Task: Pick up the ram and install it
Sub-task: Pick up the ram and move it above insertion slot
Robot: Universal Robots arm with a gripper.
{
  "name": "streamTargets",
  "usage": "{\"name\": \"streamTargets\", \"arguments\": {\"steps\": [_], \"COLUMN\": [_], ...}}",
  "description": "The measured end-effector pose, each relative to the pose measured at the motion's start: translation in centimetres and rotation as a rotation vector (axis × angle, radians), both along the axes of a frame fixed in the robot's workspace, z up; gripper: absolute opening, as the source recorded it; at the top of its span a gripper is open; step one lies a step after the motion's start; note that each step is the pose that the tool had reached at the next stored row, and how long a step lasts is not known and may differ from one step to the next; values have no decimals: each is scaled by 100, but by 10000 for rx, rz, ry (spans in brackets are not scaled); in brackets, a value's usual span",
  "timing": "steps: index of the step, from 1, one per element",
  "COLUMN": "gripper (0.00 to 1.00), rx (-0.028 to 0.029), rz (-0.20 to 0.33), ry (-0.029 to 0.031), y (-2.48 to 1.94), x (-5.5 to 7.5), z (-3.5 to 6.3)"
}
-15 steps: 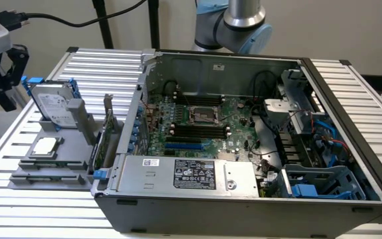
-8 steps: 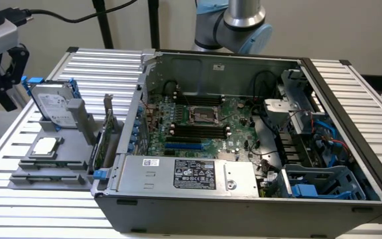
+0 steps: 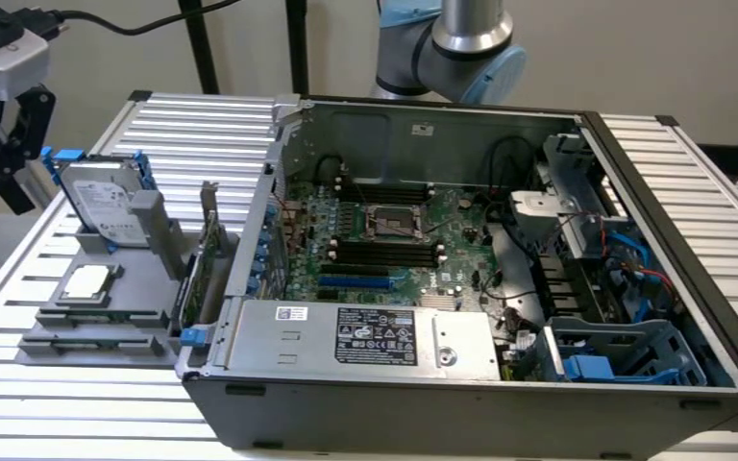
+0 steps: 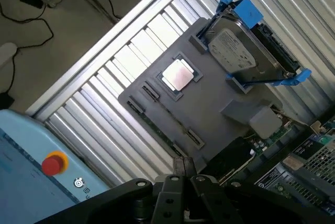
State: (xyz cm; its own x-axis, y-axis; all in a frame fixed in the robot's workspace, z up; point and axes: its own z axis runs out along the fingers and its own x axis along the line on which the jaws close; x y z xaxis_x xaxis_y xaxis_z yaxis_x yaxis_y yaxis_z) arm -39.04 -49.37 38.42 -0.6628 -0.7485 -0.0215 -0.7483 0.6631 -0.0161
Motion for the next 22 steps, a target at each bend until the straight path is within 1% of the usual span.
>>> {"name": "streamTargets", "arguments": {"steps": [2,5,7,9,13,15,17,18,22], "gripper": [11,11,11,11,11,11,11,11,11], "rx": [-8,-35,-84,-153,-313,-379,-416,-425,-437], "rz": [365,891,1208,1487,2031,2300,2592,2739,3382], "ry": [0,7,25,52,123,166,219,249,359], "y": [0,-1,-1,0,0,0,0,0,0], "x": [0,0,1,0,0,0,0,-1,-1], "z": [0,-3,-1,-2,-3,-4,-8,-10,-21]}}
